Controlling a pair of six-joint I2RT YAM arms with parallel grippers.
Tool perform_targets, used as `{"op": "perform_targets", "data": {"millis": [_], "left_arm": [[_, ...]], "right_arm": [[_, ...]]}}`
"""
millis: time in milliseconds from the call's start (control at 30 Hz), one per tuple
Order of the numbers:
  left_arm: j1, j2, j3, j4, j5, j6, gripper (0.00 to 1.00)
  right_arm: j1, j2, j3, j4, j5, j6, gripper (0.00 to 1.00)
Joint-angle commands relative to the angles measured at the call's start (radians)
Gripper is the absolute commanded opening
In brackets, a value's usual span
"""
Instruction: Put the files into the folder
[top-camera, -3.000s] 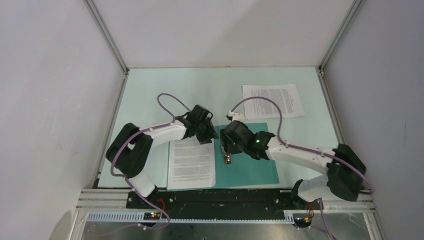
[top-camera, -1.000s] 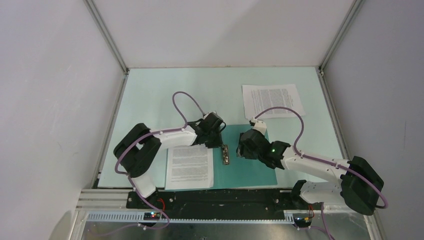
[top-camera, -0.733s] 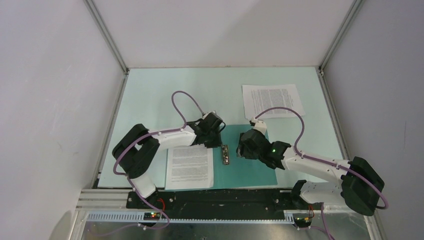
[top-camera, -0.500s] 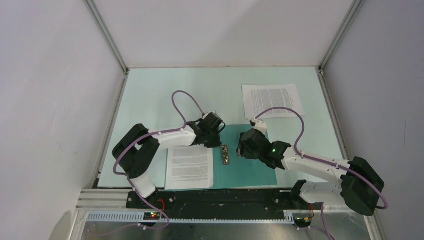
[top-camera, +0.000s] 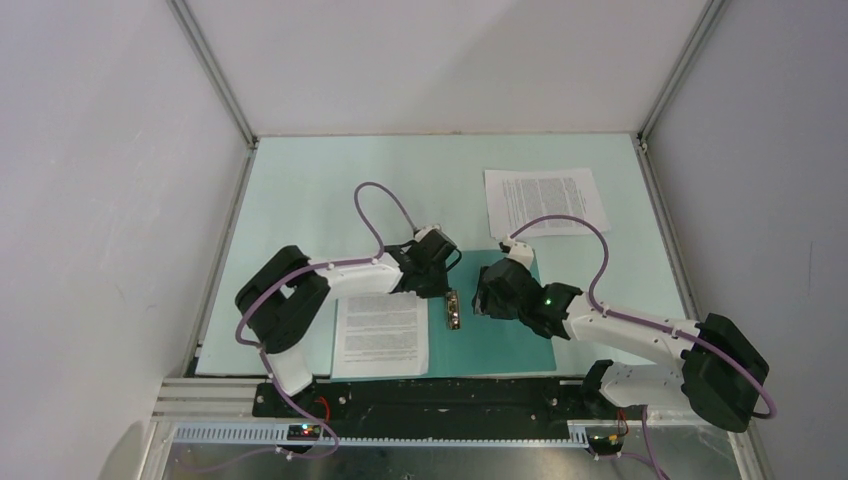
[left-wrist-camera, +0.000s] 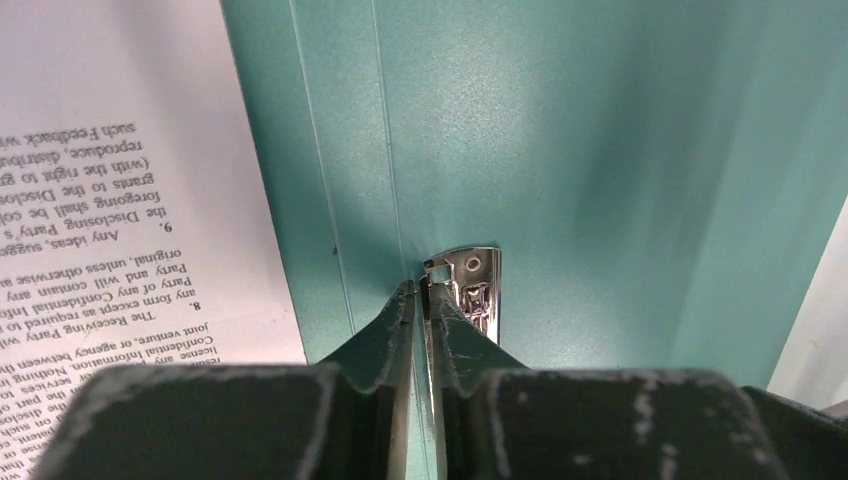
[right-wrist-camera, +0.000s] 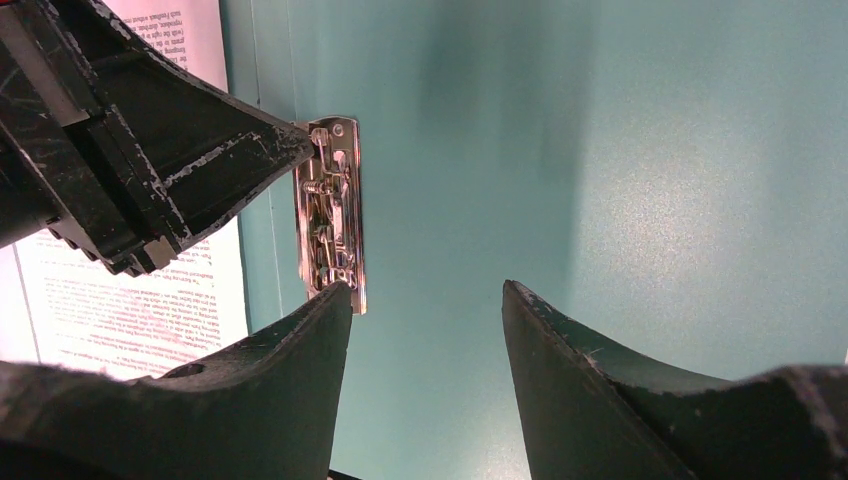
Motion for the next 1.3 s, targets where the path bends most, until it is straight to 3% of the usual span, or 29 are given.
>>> {"op": "perform_targets", "data": {"millis": [0,100,233,367,633,867,1167,1267], "left_arm": [[-0.01,0.03,0.005,-0.08,-0.125,-0.081,0.09],[-0.01,0.008,-0.026,-0.119,-0.189,-0.17,0.0],[-0.011,-0.034,-0.049,-0.222,-0.232,-0.333,0.0],[-0.01,-0.044,-0.05,-0.25,-0.187,-0.41,0.0],[0.022,0.019,-0.018,-0.252,0.01,-0.363,0.0],[0.062,0.043,-0.013,-0.251,0.083,-0.304,0.0],[0.088,0.061,-0.021,-0.251,0.138,-0.258,0.0],[0.093,0.061,-0.025,-0.251,0.142,-0.247,0.0]], "right_arm": [[-0.003,-0.022,-0.009,0.029,0.005,-0.001,0.61],[-0.004,-0.016,-0.009,0.043,-0.002,-0.016,0.61],[0.008,0.011,-0.01,0.083,-0.032,-0.045,0.61],[0.054,0.055,-0.003,0.131,-0.041,-0.062,0.6],[0.176,0.119,0.008,0.216,-0.009,-0.014,0.51],[0.272,0.216,0.061,0.2,0.112,0.066,0.45],[0.304,0.309,0.124,0.194,0.201,0.115,0.41],[0.304,0.335,0.152,0.174,0.204,0.11,0.34]]}}
